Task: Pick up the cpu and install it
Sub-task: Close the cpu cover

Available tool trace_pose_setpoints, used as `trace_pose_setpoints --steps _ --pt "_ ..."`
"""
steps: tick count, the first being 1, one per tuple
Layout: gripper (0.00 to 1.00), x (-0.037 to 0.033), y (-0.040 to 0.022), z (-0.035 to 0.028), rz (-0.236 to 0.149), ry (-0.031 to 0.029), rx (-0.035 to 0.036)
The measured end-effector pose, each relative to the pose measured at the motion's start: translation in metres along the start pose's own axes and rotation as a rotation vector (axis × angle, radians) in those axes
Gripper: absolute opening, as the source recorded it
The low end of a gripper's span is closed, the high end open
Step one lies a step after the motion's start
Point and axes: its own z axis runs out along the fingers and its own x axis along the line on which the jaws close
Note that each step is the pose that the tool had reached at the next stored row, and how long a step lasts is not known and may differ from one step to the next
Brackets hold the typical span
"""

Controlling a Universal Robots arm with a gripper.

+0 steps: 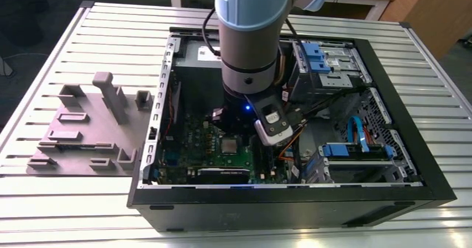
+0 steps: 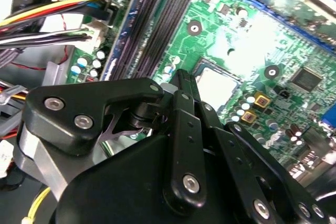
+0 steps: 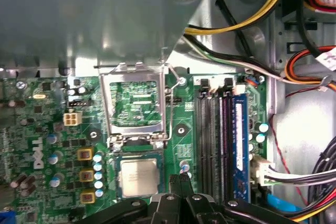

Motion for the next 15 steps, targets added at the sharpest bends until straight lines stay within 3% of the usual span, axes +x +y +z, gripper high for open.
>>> trace_pose_setpoints --steps 6,13,15 --pt "0.10 -0.0039 0.0016 0.0004 -0.016 -0.0004 -0.0022" --pt "0.10 -0.0041 0.0018 0.0004 -0.121 -0.0032 -0.0123" --pt "0.10 -0.0040 0.0018 0.0005 -0.123 -0.0033 -0.0126"
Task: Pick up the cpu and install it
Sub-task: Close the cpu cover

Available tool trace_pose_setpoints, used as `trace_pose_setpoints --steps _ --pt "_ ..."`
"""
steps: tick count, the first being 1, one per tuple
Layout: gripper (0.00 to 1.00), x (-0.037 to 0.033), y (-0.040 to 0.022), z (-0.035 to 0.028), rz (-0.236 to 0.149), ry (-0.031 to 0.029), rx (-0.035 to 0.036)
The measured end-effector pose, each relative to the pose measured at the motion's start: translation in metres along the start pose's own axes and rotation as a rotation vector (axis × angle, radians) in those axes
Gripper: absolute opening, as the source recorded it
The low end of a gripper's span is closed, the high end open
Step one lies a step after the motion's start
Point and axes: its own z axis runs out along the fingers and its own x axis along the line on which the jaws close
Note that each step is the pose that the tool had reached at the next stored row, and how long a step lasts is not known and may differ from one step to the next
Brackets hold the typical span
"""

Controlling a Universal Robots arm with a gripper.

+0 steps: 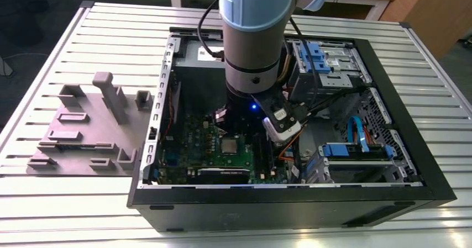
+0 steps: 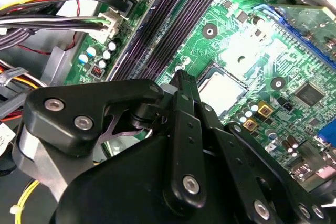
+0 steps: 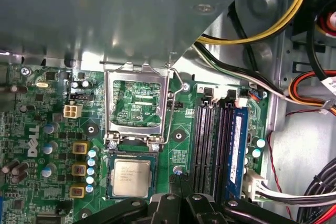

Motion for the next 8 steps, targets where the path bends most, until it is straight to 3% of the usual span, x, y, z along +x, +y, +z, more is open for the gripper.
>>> trace_pose_setpoints --steps 2,8 --pt "0.10 0.0000 0.0000 -0.0001 -0.018 -0.0004 -0.0017" --pt "0.10 0.0000 -0.0001 -0.0001 -0.021 -0.0005 -0.0019"
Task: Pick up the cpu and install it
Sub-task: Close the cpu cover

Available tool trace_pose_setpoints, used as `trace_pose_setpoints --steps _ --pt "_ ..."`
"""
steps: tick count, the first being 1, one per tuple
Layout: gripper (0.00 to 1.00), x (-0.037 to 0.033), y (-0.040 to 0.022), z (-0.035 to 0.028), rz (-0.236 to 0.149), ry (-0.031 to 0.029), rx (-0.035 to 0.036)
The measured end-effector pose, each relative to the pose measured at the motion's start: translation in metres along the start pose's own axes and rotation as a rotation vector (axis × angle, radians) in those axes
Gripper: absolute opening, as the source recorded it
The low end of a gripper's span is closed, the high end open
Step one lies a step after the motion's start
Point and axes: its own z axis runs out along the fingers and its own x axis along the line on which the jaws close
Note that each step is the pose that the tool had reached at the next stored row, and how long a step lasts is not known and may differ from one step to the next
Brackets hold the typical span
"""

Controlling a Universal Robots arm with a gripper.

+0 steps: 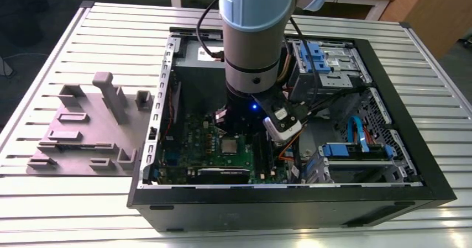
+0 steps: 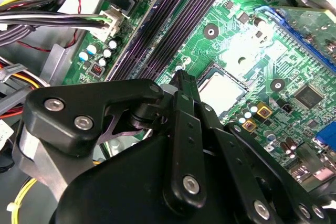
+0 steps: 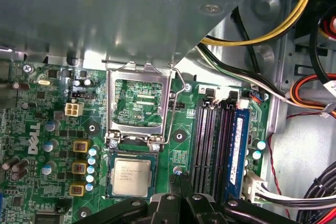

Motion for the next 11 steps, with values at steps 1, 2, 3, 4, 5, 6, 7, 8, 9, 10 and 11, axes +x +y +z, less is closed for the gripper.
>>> trace_pose_setpoints --steps 1,2,3,4,5,6,7,8,9,10,11 --pt "0.10 0.0000 0.0000 0.0000 0.000 0.0000 0.0000" --pt "0.10 0.0000 0.0000 0.0000 -0.001 0.0000 -0.0001" --pt "0.10 0.0000 0.0000 0.0000 -0.001 -0.0001 -0.0001" --pt "0.10 0.0000 0.0001 0.0001 -0.001 0.0000 -0.0003" --pt "0.10 -0.0001 0.0004 0.0002 -0.001 -0.0001 -0.0005" --pt "0.10 -0.0002 0.0015 0.0002 -0.001 0.0000 -0.0004" --pt "0.10 -0.0003 0.0031 0.0003 -0.001 0.0000 -0.0003" --pt "0.10 -0.0004 0.0048 0.0004 -0.001 0.0000 -0.0003" --pt "0.10 -0.0007 0.0063 0.0006 -0.001 -0.0001 -0.0004" --pt "0.10 -0.0012 0.0076 0.0009 -0.001 0.0000 -0.0004" --pt "0.10 -0.0016 0.0092 0.0011 -0.001 0.0000 -0.0003"
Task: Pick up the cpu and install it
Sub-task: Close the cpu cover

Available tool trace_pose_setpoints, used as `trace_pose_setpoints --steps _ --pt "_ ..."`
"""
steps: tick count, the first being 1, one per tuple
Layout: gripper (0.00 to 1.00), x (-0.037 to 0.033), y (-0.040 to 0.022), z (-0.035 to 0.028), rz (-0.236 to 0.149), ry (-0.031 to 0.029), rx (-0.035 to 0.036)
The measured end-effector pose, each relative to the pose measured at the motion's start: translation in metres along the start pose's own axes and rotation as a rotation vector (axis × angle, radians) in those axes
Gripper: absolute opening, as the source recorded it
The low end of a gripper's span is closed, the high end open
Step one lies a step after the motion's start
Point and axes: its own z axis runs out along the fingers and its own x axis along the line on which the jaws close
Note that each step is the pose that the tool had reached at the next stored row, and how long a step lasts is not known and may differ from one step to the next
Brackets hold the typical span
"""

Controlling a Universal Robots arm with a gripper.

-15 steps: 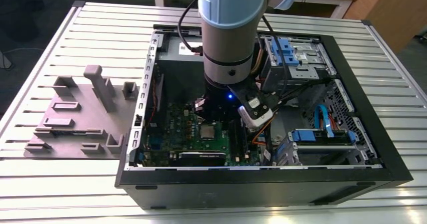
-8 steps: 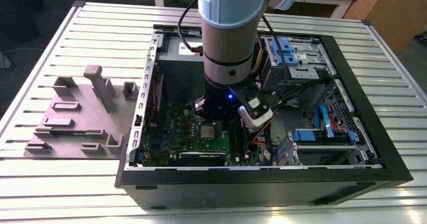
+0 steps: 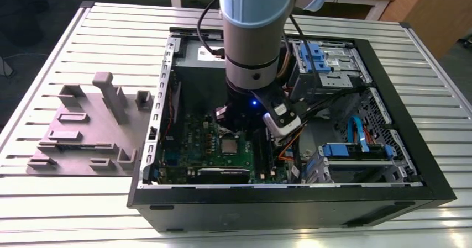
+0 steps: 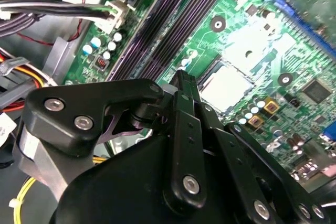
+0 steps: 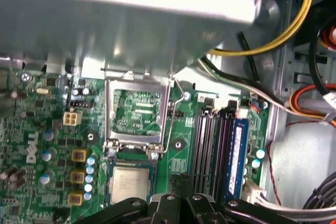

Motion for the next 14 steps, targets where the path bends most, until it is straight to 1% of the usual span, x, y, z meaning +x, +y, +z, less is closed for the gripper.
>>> trace_pose_setpoints --steps 4,5,7,9,14 --pt "0.10 -0.0013 0.0083 0.0010 0.000 0.0000 0.0001" --pt "0.10 -0.0016 0.0095 0.0012 0.000 0.0000 0.0000" --pt "0.10 -0.0020 0.0100 0.0015 -0.009 -0.0003 -0.0010" --pt "0.10 -0.0020 0.0100 0.0016 -0.033 -0.0008 -0.0032" --pt "0.10 -0.0019 0.0100 0.0025 -0.121 -0.0032 -0.0118"
